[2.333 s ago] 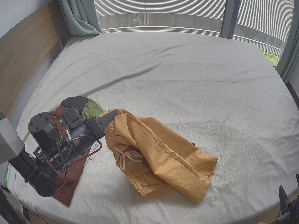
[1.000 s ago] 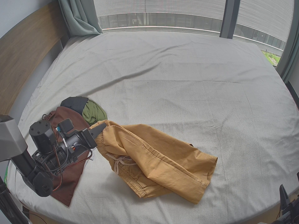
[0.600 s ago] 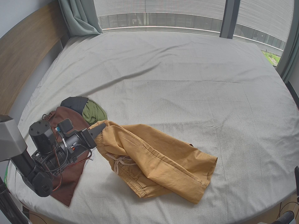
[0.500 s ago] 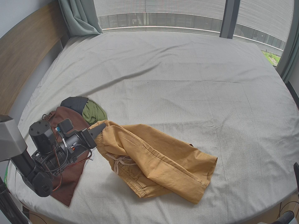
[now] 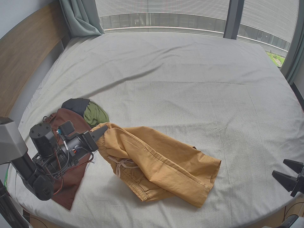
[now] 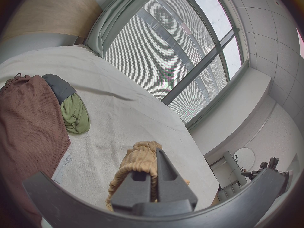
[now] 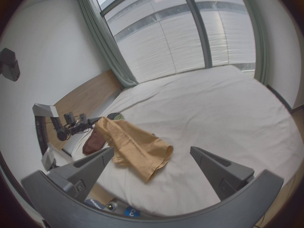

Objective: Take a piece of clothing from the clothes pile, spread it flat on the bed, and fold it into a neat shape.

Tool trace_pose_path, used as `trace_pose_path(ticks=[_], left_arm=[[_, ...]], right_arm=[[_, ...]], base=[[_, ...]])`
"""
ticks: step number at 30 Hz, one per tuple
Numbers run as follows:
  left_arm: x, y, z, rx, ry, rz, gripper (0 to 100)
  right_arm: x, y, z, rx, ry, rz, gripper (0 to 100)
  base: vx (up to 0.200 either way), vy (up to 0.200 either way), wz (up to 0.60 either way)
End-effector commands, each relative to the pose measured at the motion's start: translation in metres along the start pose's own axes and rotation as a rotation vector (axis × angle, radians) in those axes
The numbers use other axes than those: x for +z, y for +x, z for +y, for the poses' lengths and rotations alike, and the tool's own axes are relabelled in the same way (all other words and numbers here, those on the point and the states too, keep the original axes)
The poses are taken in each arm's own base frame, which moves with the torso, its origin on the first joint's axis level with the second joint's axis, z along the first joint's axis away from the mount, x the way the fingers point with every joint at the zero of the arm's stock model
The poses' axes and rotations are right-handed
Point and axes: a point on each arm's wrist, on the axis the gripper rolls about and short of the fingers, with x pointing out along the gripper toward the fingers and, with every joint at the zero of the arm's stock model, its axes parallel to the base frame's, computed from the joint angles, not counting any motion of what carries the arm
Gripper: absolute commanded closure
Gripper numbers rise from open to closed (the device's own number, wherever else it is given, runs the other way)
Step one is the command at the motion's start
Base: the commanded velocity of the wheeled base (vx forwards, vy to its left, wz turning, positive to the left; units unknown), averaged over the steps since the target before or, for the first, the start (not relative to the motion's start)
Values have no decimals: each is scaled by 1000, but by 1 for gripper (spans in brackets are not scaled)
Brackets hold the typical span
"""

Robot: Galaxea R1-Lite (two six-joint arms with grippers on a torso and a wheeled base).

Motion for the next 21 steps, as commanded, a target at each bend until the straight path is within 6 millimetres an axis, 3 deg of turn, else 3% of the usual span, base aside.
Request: trace_pose_path(ticks=[1, 10, 21], left_arm=[[1, 0, -1, -2, 7, -3, 100], [2, -2, -4, -12, 31, -7, 100], [4, -5, -8, -26, 38, -12, 100]], right_arm=[[1, 25, -4, 74, 43, 149, 0], [24, 46, -1, 297, 65, 199, 0], [30, 61, -4, 329, 75, 140, 0]], base=[[0, 0, 0], [0, 0, 0], [0, 0, 0]])
